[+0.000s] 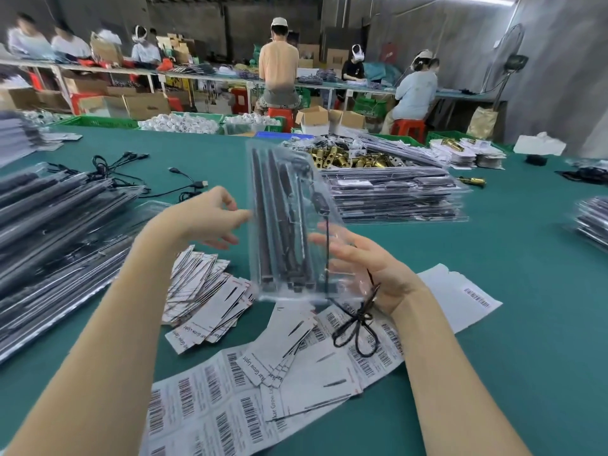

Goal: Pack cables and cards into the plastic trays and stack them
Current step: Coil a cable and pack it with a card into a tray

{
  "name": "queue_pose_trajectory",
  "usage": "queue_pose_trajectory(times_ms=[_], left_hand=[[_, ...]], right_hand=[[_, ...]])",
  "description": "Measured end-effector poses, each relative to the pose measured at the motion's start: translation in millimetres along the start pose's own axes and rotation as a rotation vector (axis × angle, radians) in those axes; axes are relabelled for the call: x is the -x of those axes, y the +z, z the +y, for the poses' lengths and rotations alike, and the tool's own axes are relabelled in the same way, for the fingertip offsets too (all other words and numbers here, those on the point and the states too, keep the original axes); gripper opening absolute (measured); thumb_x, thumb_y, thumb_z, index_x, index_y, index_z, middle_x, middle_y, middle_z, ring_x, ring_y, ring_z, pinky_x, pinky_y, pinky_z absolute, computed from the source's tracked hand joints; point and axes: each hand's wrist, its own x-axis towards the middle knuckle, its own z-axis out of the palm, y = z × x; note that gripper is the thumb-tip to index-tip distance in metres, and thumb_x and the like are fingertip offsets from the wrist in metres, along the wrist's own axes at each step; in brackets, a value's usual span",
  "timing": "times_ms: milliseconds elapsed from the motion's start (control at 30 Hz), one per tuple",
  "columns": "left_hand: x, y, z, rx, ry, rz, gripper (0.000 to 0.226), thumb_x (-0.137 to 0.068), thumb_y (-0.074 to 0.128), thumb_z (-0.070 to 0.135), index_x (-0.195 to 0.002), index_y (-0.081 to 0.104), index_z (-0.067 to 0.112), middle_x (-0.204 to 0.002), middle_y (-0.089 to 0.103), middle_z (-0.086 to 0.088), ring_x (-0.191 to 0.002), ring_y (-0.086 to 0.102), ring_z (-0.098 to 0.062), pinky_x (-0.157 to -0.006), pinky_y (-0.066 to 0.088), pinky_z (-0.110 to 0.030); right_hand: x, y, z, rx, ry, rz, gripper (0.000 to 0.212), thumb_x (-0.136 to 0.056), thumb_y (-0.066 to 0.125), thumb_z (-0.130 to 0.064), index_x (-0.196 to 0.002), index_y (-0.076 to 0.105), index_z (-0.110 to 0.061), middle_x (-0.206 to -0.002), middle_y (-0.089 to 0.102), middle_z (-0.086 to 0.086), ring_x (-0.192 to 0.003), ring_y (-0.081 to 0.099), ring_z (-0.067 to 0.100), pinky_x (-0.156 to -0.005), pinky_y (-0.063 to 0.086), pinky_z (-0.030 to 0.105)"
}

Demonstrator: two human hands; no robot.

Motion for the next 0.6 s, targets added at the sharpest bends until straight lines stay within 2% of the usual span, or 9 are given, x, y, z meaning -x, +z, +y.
queue_pose_trajectory(times_ms=[33,67,167,267,333,400,467,533,600], left_hand=[[-0.5,4.0,1.2,0.119,-0.057,-0.048,0.040,-0.101,0.053,0.045,-0.116,0.054,0.008,-0.108,0.068,-0.013,-0.076,0.074,-0.022,-0.063,0.061,-0.032],[-1.2,7.6,2.5,0.226,-0.093,-0.112,0.052,-0.101,0.048,0.054,-0.122,0.056,0.007,-0.114,0.068,-0.016,-0.079,0.075,-0.025,-0.058,0.060,-0.028],[-2.8,16.5,5.2,0.554,-0.111,-0.371,0.073,-0.087,0.051,0.074,-0.130,0.054,0.016,-0.119,0.070,-0.019,-0.097,0.074,-0.034,-0.067,0.061,-0.030],[-6.1,28.6,5.4,0.645,-0.070,-0.415,0.073,-0.072,0.070,0.065,-0.129,0.052,0.024,-0.117,0.073,-0.012,-0.101,0.074,-0.027,-0.068,0.061,-0.028],[-10.2,42.7,3.8,0.641,-0.090,-0.380,0.068,-0.071,0.073,0.054,-0.127,0.057,0.019,-0.118,0.073,-0.008,-0.103,0.073,-0.023,-0.080,0.059,-0.029],[-8.8,56.7,3.2,0.618,-0.131,-0.459,0.067,-0.071,0.077,0.044,-0.129,0.056,0.016,-0.120,0.072,-0.012,-0.101,0.073,-0.028,-0.085,0.059,-0.037],[-4.3,67.7,4.5,0.678,-0.174,-0.535,0.073,-0.068,0.085,0.030,-0.130,0.048,0.017,-0.123,0.067,-0.021,-0.098,0.073,-0.037,-0.079,0.061,-0.045],[-5.8,71.0,3.4,0.712,-0.190,-0.416,0.079,-0.068,0.088,0.019,-0.132,0.041,0.020,-0.121,0.064,-0.021,-0.087,0.075,-0.033,-0.068,0.062,-0.041],[-12.2,68.8,0.5,0.669,-0.166,-0.213,0.072,-0.080,0.083,0.014,-0.137,0.040,0.023,-0.117,0.062,-0.016,-0.075,0.074,-0.023,-0.059,0.060,-0.033]], right_hand=[[-4.4,2.9,-1.0,-0.060,-0.017,0.044,0.048,-0.094,0.066,-0.020,-0.140,0.053,-0.023,-0.131,0.067,-0.008,-0.106,0.066,0.027,-0.081,0.061,0.039],[-9.4,6.1,-1.2,-0.138,-0.031,0.099,0.049,-0.092,0.067,-0.019,-0.139,0.053,-0.018,-0.130,0.068,-0.006,-0.099,0.069,0.024,-0.074,0.062,0.034],[-21.0,15.2,2.6,-0.303,-0.079,0.336,0.055,-0.084,0.075,-0.013,-0.134,0.050,-0.007,-0.126,0.070,0.005,-0.086,0.073,0.022,-0.059,0.056,0.029],[-24.3,16.6,12.7,-0.332,-0.119,0.565,0.051,-0.083,0.080,-0.009,-0.122,0.046,-0.009,-0.105,0.074,0.004,-0.087,0.076,0.027,-0.064,0.062,0.035],[-21.3,12.0,15.6,-0.280,-0.117,0.664,0.060,-0.082,0.082,-0.012,-0.125,0.040,-0.011,-0.106,0.073,0.007,-0.083,0.077,0.026,-0.066,0.063,0.035],[-17.0,6.6,14.6,-0.163,-0.044,0.696,0.066,-0.082,0.084,-0.018,-0.127,0.036,-0.014,-0.111,0.071,0.013,-0.076,0.076,0.023,-0.059,0.060,0.029],[-12.5,1.9,8.3,-0.028,0.091,0.675,0.060,-0.084,0.082,-0.027,-0.124,0.040,-0.012,-0.104,0.073,0.012,-0.071,0.076,0.020,-0.053,0.057,0.024],[-5.4,-1.5,-5.0,0.136,0.268,0.583,0.047,-0.088,0.075,-0.041,-0.117,0.053,-0.012,-0.092,0.078,0.007,-0.064,0.074,0.015,-0.046,0.052,0.020],[3.7,-7.7,-20.2,0.352,0.430,0.434,0.040,-0.092,0.067,-0.050,-0.110,0.062,-0.015,-0.080,0.078,0.003,-0.053,0.067,0.007,-0.042,0.046,0.016]])
